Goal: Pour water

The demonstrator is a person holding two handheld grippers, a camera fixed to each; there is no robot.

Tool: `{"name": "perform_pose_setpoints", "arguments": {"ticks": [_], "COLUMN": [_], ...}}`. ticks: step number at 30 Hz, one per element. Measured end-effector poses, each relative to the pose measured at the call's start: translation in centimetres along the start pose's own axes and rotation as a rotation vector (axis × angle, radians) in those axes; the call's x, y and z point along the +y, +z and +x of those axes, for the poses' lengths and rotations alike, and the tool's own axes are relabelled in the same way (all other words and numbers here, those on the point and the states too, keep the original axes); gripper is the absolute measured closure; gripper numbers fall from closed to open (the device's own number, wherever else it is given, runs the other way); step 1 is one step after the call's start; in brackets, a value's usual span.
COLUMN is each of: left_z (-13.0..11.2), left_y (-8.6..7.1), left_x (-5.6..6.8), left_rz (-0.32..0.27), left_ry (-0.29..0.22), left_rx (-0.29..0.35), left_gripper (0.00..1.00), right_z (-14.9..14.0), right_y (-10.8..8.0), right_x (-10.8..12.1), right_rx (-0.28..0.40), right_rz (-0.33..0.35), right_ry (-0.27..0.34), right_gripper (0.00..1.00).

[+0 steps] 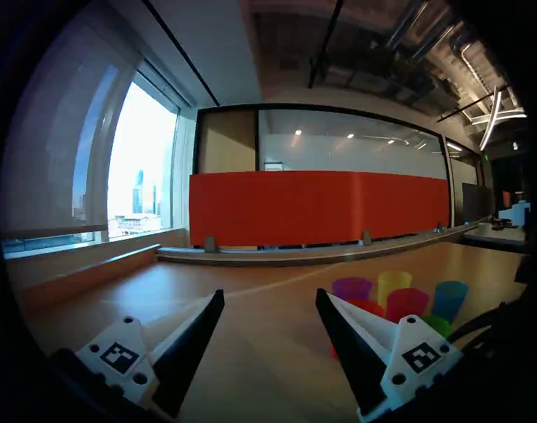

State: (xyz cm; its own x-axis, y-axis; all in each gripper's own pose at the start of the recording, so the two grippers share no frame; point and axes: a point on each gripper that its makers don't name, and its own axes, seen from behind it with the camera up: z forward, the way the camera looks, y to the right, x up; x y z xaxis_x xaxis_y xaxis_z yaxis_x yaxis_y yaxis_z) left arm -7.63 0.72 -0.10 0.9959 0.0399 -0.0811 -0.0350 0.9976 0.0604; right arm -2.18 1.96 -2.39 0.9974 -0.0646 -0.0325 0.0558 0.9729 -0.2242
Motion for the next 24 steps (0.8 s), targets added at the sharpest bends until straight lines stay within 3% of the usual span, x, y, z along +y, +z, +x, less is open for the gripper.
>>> {"name": "perform_pose_setpoints", "arguments": {"ticks": [24], "left_z": [-0.87], "left_y": [0.10], "left_x": [-0.24], "left_rz": [0.003], "left_ry": [-0.009], "left_rx": [-0.023], "left_gripper": [0.04], "right_z": [-0.43], "right_y": [-0.01], "right_x": [0.06], "right_rx": [-0.006], "right_rz": [-0.004], "right_ry": [-0.003], "right_gripper": [0.00]}}
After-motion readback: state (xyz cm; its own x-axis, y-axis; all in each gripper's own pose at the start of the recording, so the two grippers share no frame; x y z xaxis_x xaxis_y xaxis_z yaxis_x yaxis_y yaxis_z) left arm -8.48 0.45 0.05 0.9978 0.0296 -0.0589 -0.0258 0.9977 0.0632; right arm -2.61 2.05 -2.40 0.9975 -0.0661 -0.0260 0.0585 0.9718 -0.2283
